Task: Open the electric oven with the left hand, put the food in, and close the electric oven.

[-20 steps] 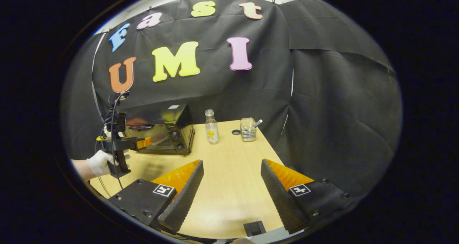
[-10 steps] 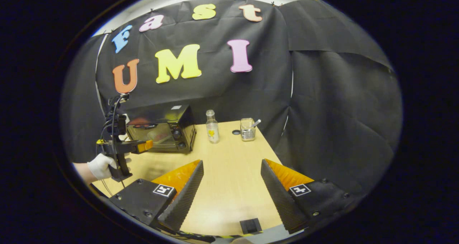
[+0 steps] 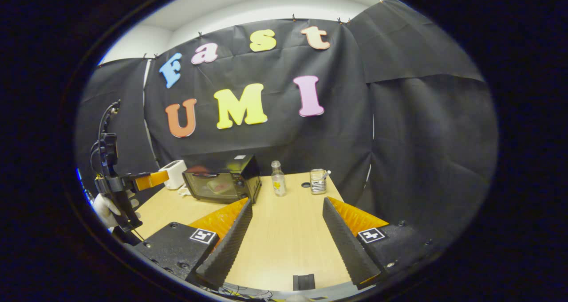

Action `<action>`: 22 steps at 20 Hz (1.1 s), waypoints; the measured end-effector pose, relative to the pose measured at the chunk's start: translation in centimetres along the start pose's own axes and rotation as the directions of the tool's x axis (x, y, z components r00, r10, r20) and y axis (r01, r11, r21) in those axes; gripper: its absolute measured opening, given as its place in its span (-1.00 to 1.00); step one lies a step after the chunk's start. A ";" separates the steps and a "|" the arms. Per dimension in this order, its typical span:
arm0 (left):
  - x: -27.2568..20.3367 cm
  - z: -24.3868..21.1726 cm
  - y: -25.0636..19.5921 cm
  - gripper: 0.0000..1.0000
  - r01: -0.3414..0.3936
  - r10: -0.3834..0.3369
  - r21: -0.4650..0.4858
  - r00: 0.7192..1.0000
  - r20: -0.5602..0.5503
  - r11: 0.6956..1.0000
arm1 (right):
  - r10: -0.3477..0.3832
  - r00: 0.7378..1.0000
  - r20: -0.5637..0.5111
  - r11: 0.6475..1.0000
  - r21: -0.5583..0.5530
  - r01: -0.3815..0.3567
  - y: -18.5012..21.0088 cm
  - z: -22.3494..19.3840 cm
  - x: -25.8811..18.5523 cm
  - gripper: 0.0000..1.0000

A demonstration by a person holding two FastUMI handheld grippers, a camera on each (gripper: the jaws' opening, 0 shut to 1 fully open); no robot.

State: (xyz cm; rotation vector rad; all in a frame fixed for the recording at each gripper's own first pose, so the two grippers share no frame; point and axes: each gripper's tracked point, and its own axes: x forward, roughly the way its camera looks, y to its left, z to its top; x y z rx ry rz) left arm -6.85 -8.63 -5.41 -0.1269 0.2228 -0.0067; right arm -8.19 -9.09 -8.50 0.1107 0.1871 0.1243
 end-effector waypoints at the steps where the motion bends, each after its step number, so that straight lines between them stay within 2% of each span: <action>1: -2.3 0.4 0.3 0.92 -0.014 0.014 0.003 1.000 0.015 1.000 | 0.012 1.000 0.024 1.000 -0.012 -0.012 -0.2 0.7 -1.3 0.93; 2: -4.5 0.8 0.5 0.92 -0.033 0.032 0.014 0.999 0.037 0.999 | 0.023 0.999 0.042 0.999 -0.024 -0.022 -0.3 1.0 -2.3 1.00; 5: -10.6 1.6 1.0 0.92 -0.080 0.075 0.046 0.993 0.091 0.996 | 0.055 0.994 0.099 0.996 -0.069 -0.049 -0.1 2.2 -5.1 1.00; 6: -12.0 1.8 0.9 0.92 -0.089 0.083 0.057 0.991 0.106 0.994 | 0.067 0.992 0.108 0.995 -0.077 -0.059 0.0 2.3 -5.7 0.93; 8: -14.3 1.8 1.3 0.92 -0.117 0.108 0.069 0.987 0.120 0.991 | 0.092 0.987 0.128 0.994 -0.079 -0.082 0.6 2.7 -6.8 0.93; 9: -15.1 1.6 1.2 0.92 -0.125 0.117 0.065 0.986 0.115 0.990 | 0.100 0.987 0.126 0.993 -0.075 -0.091 0.8 2.6 -7.1 1.00; 10: -15.7 1.4 1.2 0.92 -0.129 0.121 0.061 0.985 0.119 0.990 | 0.109 0.987 0.120 0.992 -0.076 -0.100 1.0 2.2 -7.2 0.93; 11: -16.2 1.4 1.3 0.92 -0.135 0.127 0.065 0.984 0.126 0.989 | 0.110 0.988 0.113 0.992 -0.076 -0.102 1.1 1.9 -7.4 1.00; 15: -17.1 0.7 0.6 0.92 -0.150 0.135 0.102 0.980 0.148 0.983 | 0.118 0.987 0.111 0.989 -0.104 -0.107 1.1 1.6 -7.8 1.00; 16: -17.2 0.3 0.3 0.92 -0.149 0.133 0.101 0.980 0.145 0.984 | 0.118 0.987 0.109 0.989 -0.103 -0.107 1.1 1.5 -7.8 0.93; 17: -17.3 0.3 -0.1 0.92 -0.143 0.128 0.098 0.981 0.147 0.985 | 0.119 0.987 0.106 0.989 -0.097 -0.109 1.0 1.5 -7.8 1.00; 19: -17.6 -0.2 -0.3 0.92 -0.140 0.127 0.093 0.983 0.136 0.986 | 0.126 0.988 0.091 0.989 -0.095 -0.118 1.1 1.2 -7.5 1.00; 20: -17.6 -0.2 -0.4 0.92 -0.142 0.128 0.095 0.982 0.136 0.985 | 0.117 0.989 0.090 0.989 -0.098 -0.108 0.7 1.2 -7.4 0.93; 21: -17.6 0.0 -0.5 0.92 -0.145 0.130 0.099 0.981 0.146 0.984 | 0.094 0.990 0.105 0.992 -0.094 -0.084 -0.1 1.8 -7.4 1.00; 22: -17.7 0.2 -0.6 0.92 -0.148 0.132 0.102 0.980 0.151 0.984 | 0.069 0.989 0.134 0.995 -0.081 -0.058 -0.9 2.6 -7.4 0.93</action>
